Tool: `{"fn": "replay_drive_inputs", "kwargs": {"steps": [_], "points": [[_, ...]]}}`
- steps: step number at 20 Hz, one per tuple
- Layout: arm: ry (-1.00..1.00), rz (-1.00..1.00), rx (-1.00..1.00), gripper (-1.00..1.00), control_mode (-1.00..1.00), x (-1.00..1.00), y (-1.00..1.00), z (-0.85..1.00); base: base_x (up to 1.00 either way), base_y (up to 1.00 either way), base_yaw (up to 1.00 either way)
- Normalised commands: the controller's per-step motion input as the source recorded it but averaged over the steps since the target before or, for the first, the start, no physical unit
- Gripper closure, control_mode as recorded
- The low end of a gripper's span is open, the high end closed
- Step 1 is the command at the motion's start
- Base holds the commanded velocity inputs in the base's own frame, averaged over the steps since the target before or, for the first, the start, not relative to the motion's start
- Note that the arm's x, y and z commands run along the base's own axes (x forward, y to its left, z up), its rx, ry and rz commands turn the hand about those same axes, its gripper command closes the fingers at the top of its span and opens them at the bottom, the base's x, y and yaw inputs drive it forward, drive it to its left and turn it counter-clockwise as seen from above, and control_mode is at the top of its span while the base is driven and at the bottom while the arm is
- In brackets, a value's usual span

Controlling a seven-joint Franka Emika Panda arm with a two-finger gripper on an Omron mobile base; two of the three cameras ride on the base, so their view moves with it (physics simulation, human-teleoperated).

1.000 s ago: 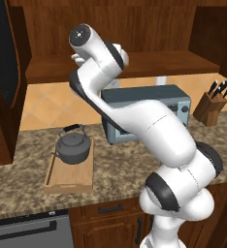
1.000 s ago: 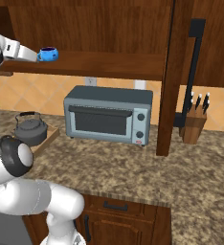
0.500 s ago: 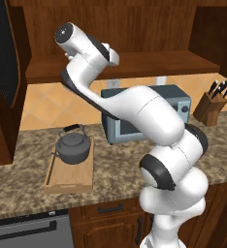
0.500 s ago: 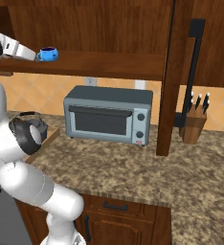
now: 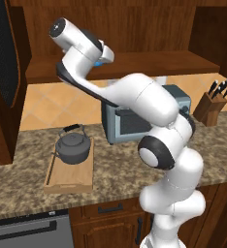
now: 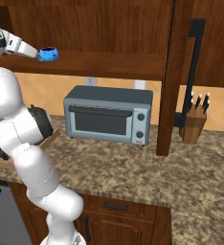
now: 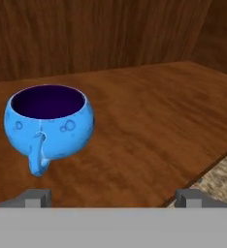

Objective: Pick the kettle from the counter and place it on the tray. Then pick the mug from the cabinet and place it on the tray. Then close the cabinet doors.

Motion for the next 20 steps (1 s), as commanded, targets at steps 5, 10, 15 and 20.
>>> {"fn": "replay_drive_inputs", "kwargs": {"steps": [5,10,15,20], "points": [[0.0,-0.02,0.0,-1.0,-1.0,0.06,0.07,0.0,0.0,0.0,0.0],[0.0,-0.02,0.0,-1.0,-1.0,0.13,0.0,-0.13,0.0,0.0,0.0],[0.0,0.0,0.0,-1.0,-1.0,0.06,0.0,-0.21,0.0,0.0,0.0],[0.0,-0.01,0.0,-1.0,-1.0,0.13,0.0,-0.01,0.0,0.0,0.0]]}}
